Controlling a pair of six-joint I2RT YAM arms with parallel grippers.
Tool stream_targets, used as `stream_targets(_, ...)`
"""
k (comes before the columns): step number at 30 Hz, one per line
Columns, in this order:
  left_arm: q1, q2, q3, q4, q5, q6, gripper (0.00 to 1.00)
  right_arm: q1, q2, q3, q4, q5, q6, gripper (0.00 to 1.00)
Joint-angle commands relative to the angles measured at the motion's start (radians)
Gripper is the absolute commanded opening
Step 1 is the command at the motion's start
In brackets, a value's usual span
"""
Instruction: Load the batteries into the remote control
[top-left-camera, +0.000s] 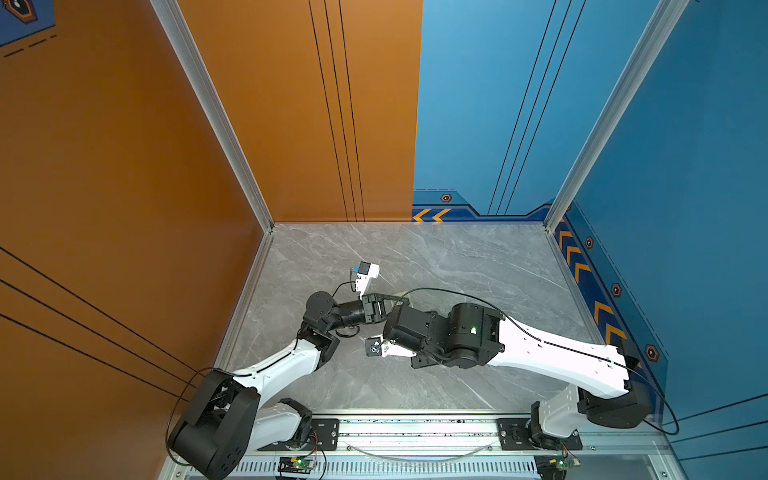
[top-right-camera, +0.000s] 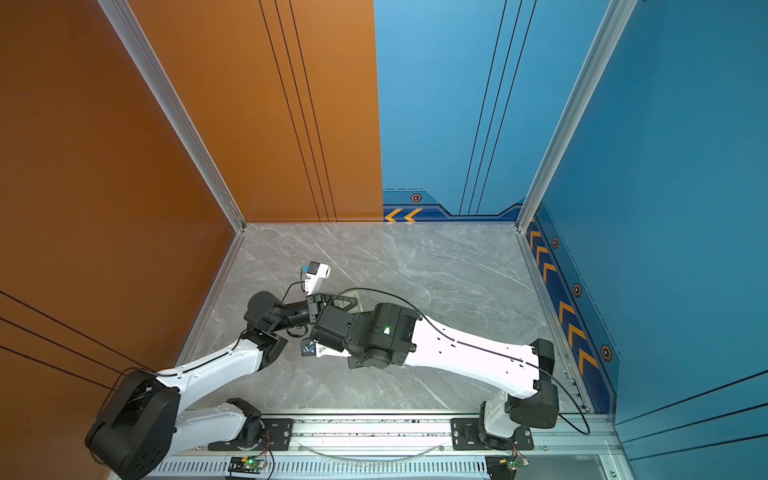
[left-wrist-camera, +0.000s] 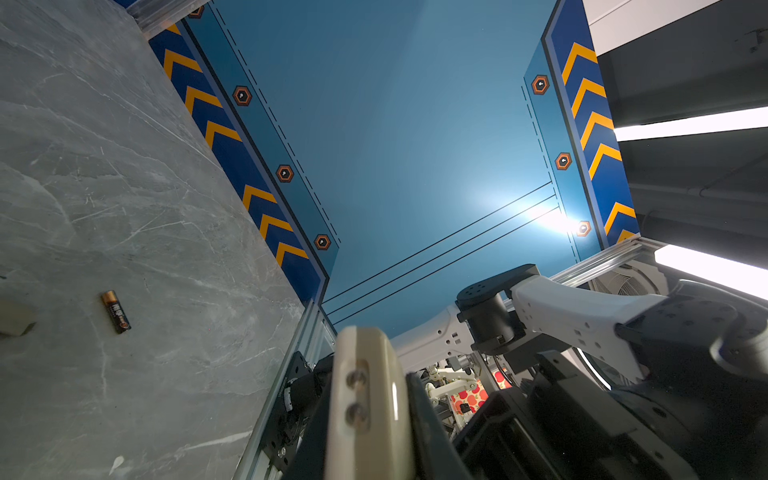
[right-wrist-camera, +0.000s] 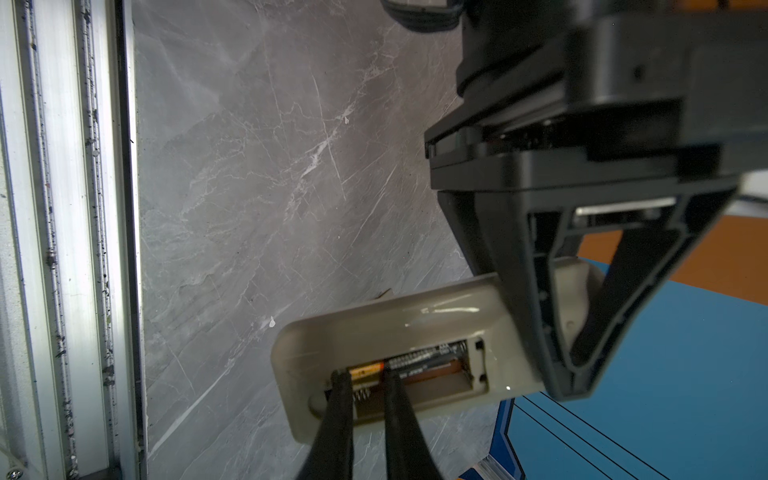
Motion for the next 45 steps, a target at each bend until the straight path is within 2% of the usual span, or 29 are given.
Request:
stream_targets(1,-0.003,-0.024,0.004,0.003,0.072,0.017,0.0,-0.001,-0.022,0.01,0.043,0.02,0.018,0.13)
stream_targets(18,0.012,-0.023,-0.004,-0.021,0.067,0.029,0.0,0.001,-0.06,-0.016,0.055,-0.006,0.026,0.13)
stream_targets(45,0.013,-0.029,-0.004,-0.021,0.07,0.026,0.0,-0.038,-0.028,-0.065,0.064,-0.042,0.022,0.09)
